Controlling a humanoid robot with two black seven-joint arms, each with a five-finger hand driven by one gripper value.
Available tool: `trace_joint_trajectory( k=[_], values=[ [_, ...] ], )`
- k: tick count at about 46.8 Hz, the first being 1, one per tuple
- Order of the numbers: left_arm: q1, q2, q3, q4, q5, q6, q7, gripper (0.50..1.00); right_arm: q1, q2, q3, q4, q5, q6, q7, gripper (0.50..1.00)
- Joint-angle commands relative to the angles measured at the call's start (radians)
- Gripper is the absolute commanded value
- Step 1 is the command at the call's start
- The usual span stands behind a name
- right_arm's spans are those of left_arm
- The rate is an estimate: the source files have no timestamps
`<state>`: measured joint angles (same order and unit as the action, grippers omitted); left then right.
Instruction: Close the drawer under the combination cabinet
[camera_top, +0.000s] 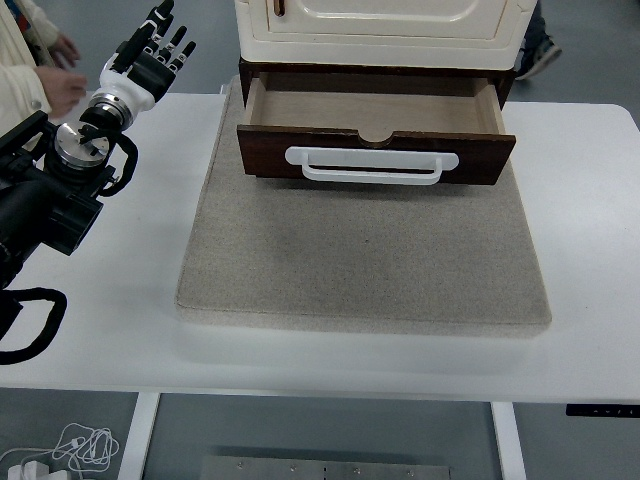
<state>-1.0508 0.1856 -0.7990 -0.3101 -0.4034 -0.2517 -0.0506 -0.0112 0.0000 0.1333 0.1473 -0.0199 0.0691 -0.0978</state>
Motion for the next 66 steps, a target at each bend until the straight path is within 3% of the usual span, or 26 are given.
trace_joint_trajectory(
  k=[1,14,26,30,36,45,49,55,60,66],
  values=[
    [0.000,0.000,0.000,0.000,-0.002,0.000,0.000,1.000,0.000,0.000,0.000,0.000,0.000,0.000,0.000,0.928],
    [-0.015,0.011,-0.005,0.000,-0.008,-0.001,0.000,1.000,0.000,0.000,-0.001,0.000,0.000,0.000,0.000,0.928],
    [-0.040,0.063,-0.014,-0.010,-0.009,-0.026,-0.006,1.000,-0.001,0.000,0.000,0.000,0.000,0.000,0.001,0.928],
    [-0.040,0.080,-0.011,-0.076,0.000,-0.057,-0.006,1.000,0.000,0.000,0.000,0.000,0.000,0.000,0.001,0.928],
    [-0.060,0.149,-0.008,-0.176,0.009,-0.041,-0.011,1.000,0.000,0.000,-0.001,0.000,0.000,0.000,0.000,0.928],
    [-0.100,0.282,0.000,-0.296,0.020,0.028,-0.123,1.000,0.000,0.000,0.000,0.000,0.000,0.000,0.000,0.928],
    [-0.118,0.357,0.001,-0.388,0.061,0.090,-0.147,1.000,0.000,0.000,0.000,0.000,0.000,0.000,0.000,0.928],
    [-0.138,0.454,0.003,-0.573,0.112,0.155,-0.150,1.000,0.000,0.000,0.000,0.000,0.000,0.000,0.000,0.928],
    [-0.167,0.528,0.007,-0.711,0.123,0.158,-0.150,1.000,0.000,0.000,0.000,0.000,0.000,0.000,0.001,0.928],
    [-0.239,0.603,0.030,-0.794,0.140,0.158,-0.150,1.000,-0.001,0.000,0.000,0.000,0.000,0.000,0.001,0.928]
  ],
)
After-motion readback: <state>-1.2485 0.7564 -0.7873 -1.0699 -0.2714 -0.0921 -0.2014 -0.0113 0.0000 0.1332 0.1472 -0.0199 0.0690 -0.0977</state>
